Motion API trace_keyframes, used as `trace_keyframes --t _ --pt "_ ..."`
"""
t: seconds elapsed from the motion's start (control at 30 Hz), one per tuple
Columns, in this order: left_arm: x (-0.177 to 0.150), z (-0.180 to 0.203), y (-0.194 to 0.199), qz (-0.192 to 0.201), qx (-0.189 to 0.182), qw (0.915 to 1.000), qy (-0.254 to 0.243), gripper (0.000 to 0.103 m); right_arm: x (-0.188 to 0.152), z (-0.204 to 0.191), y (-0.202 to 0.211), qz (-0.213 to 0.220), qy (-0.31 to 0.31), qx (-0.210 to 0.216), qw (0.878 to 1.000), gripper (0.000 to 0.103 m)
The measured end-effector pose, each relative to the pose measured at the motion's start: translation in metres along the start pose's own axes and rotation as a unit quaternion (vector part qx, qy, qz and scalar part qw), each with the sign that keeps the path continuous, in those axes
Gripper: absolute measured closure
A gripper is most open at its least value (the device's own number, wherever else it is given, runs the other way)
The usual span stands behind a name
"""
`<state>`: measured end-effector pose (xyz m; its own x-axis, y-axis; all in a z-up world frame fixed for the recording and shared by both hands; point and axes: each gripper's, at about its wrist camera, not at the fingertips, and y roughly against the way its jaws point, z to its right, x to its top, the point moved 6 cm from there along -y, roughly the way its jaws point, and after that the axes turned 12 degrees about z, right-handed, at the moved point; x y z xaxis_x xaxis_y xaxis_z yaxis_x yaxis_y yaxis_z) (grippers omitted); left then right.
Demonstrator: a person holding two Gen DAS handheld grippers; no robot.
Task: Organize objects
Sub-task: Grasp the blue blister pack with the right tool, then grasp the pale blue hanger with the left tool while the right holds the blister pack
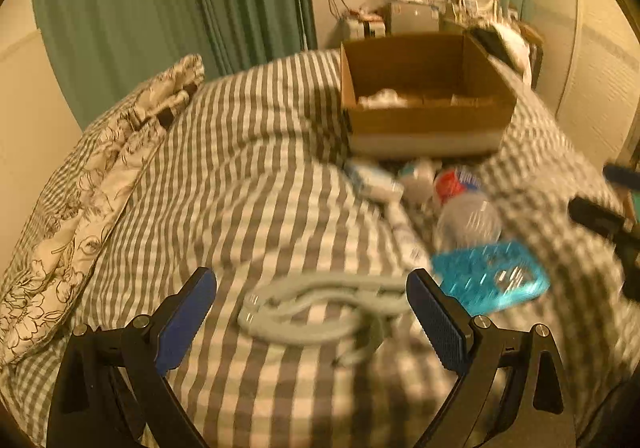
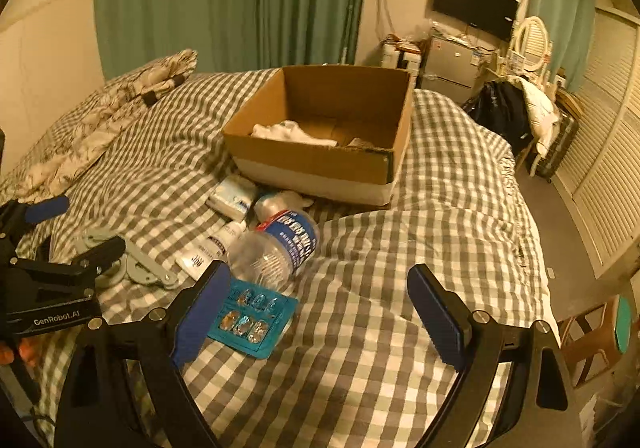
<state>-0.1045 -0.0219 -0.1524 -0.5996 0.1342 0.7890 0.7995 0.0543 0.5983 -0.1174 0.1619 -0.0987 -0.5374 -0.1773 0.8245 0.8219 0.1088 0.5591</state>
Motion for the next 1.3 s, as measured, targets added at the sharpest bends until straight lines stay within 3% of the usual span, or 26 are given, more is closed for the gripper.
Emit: trace_keyframes --t 0.1,0.23,0.33,0.57,0.63,0.73,0.77,1.0,1.1,1.2,1.3 --pt "-0.019 -0.004 -0.001 -0.018 0.011 0.9994 -0.029 0.005 -0.007 -0.005 -0.004 -0.009 0.018 0.011 1.000 0.013" --pt "-0.032 0.000 0.002 -0.031 -0.007 0.9990 -0.032 0.005 -0.026 -0.020 -0.011 -0.040 0.052 0.036 0.997 0.013" --pt "-0.033 0.004 0.004 -0.029 -0.003 0.9983 -0.049 0.005 -0.041 -0.038 -0.018 -0.065 0.098 0.049 0.992 0.013" --pt "-0.032 -0.002 0.003 -0.029 -0.013 0.9988 -0.036 0.005 -0.060 -0.080 -0.048 -0.094 0.188 0.078 0.975 0.015" --pt "-0.031 -0.003 0.005 -0.027 -0.014 0.9988 -0.038 0.005 -0.067 -0.085 -0.057 -0.112 0.198 0.085 0.970 0.022" --pt "-0.028 -0.002 0.005 -0.024 -0.017 0.9984 -0.047 0.005 -0.069 -0.085 -0.063 -0.123 0.190 0.087 0.970 0.044" --pt "-0.028 -0.001 0.005 -0.023 -0.019 0.9982 -0.052 0.005 -0.067 -0.084 -0.062 -0.121 0.184 0.090 0.971 0.056" --pt "-0.021 0.013 -0.007 -0.019 -0.036 0.9938 -0.104 0.005 -0.046 -0.071 -0.037 -0.077 0.135 0.088 0.984 0.087" --pt "-0.018 0.013 -0.017 -0.028 -0.052 0.9935 -0.097 0.005 -0.034 -0.064 -0.029 -0.060 0.107 0.090 0.988 0.095" --pt "-0.014 0.013 -0.027 -0.032 -0.055 0.9930 -0.100 0.005 -0.024 -0.055 -0.022 -0.047 0.079 0.097 0.991 0.095" --pt "-0.009 0.017 -0.038 -0.038 -0.063 0.9912 -0.110 0.011 -0.019 -0.052 -0.019 -0.042 0.068 0.098 0.992 0.095"
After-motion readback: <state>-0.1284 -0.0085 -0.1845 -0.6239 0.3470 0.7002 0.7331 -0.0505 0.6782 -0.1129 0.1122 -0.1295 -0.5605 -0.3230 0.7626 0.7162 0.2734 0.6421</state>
